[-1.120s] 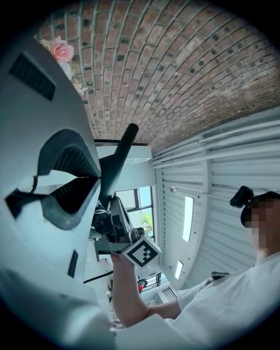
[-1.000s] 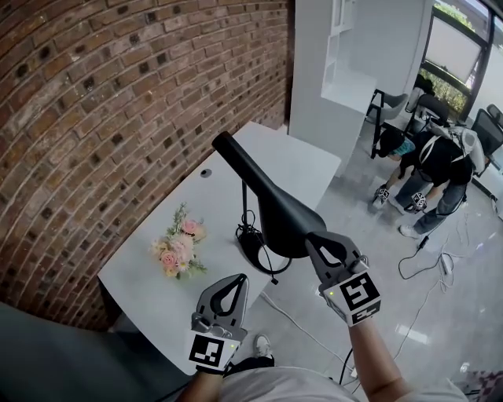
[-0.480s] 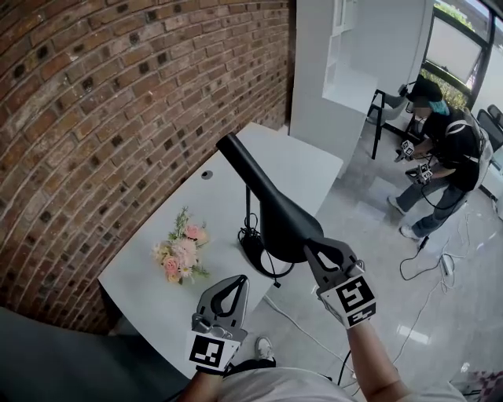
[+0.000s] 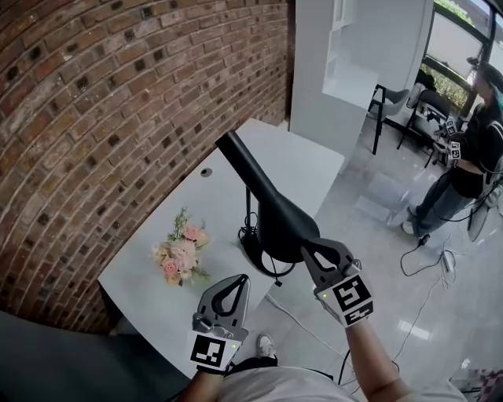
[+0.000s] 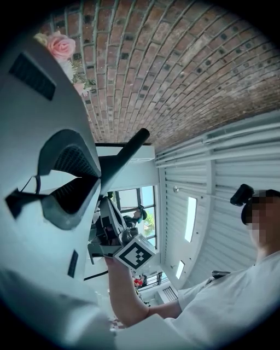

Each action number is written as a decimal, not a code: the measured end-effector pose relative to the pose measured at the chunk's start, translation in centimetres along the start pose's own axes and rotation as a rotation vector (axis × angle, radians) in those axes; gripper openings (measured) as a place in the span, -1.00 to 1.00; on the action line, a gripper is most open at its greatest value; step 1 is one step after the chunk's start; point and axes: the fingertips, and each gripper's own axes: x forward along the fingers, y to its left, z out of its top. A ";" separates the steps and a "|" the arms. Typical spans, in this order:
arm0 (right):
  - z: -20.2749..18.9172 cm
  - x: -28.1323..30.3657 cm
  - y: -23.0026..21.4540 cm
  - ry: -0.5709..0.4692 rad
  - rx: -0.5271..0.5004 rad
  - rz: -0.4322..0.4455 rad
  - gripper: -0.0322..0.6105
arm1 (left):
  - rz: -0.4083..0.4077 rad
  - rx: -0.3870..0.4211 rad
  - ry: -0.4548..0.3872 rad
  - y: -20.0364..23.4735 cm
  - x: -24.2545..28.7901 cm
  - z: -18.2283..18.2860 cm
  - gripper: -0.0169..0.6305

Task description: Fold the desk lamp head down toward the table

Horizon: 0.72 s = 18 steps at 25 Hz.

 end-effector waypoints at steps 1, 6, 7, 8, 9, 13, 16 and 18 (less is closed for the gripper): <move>-0.1 0.1 0.0 0.002 -0.001 0.002 -0.83 | 0.001 -0.002 0.001 0.1 0.0 -0.1 -0.92; -0.6 0.9 0.3 0.018 -0.007 0.010 -0.83 | 0.012 -0.010 0.006 0.5 -0.2 -0.3 -0.92; -0.7 1.1 0.4 0.021 -0.008 0.012 -0.83 | 0.014 -0.010 0.007 0.6 -0.2 -0.4 -0.92; -0.9 1.3 0.5 0.024 -0.009 0.014 -0.83 | 0.016 -0.011 0.007 0.7 -0.3 -0.5 -0.92; -1.0 1.5 0.5 0.028 -0.010 0.016 -0.83 | 0.018 -0.011 0.008 0.8 -0.3 -0.5 -0.92; -1.4 2.2 0.6 0.037 -0.006 0.023 -0.83 | 0.022 -0.002 0.013 1.1 -0.2 -0.7 -0.92; -1.6 2.6 0.6 0.042 0.001 0.029 -0.83 | 0.024 -0.006 0.014 1.1 -0.1 -0.8 -0.92; -1.7 2.9 0.6 0.045 0.013 0.034 -0.83 | 0.027 -0.012 0.016 1.2 -0.1 -0.9 -0.92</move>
